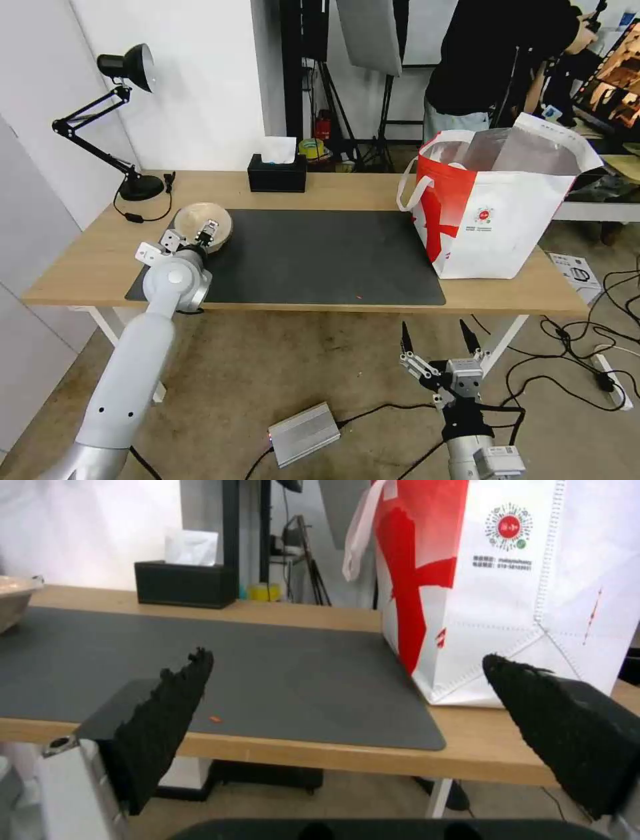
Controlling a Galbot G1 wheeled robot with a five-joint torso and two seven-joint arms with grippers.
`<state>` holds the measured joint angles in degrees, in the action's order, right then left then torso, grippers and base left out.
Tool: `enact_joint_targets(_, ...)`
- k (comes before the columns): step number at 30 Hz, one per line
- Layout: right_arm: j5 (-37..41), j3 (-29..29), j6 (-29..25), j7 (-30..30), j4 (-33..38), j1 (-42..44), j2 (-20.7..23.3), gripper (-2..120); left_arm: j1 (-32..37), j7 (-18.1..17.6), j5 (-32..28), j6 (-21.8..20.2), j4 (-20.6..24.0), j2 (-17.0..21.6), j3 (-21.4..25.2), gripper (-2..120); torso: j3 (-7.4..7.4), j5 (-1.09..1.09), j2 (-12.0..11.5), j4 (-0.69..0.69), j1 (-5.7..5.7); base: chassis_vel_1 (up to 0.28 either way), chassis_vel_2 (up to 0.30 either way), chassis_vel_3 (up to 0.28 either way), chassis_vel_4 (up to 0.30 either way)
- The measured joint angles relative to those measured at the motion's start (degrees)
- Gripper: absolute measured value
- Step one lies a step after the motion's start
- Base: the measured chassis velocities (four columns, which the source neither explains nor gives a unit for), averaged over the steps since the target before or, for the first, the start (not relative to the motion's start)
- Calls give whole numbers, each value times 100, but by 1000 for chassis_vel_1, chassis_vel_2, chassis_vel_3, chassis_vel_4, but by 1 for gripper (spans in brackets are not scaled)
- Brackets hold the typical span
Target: Pick up the trash from the table and place it into the takeout bag.
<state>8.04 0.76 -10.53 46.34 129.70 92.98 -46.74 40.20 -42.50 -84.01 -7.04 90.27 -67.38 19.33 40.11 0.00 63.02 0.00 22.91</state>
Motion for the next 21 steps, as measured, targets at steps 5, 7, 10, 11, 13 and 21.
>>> enact_joint_targets(5, 0, 0, 0, 0, 0, 0, 0, 100, -104, 32, 17, 4, -146, -65, -62, 100, 0, 0, 0, 0, 0, 0, 0, 0, 0)
enact_joint_targets(7, 0, 0, 0, 0, 0, 0, 0, 100, -123, 38, 30, 6, -174, -74, -73, 100, 0, 0, 0, 0, 0, 0, 0, 0, 0)
enact_joint_targets(10, 0, 0, 0, 0, 0, 0, 0, 100, -151, 78, 58, 13, -226, -85, -102, 100, 0, 0, 1, 0, 0, 0, 0, 0, 0)
enact_joint_targets(11, 0, 0, 0, 0, 0, 0, 0, 100, -151, 78, 58, 13, -226, -85, -102, 100, 0, 0, 1, 0, 0, 0, 0, 0, 0)
enact_joint_targets(13, 0, 0, 0, 0, 0, 0, 0, 100, -167, 97, 66, 18, -256, -101, -112, 100, 0, 0, 1, 0, 0, 0, 0, 0, 0)
enact_joint_targets(21, 0, 0, 0, 0, 0, 0, 0, 100, -144, 141, 102, 37, -284, -143, -112, 80, 0, 0, 1, 0, 0, 0, 0, 0, 0)
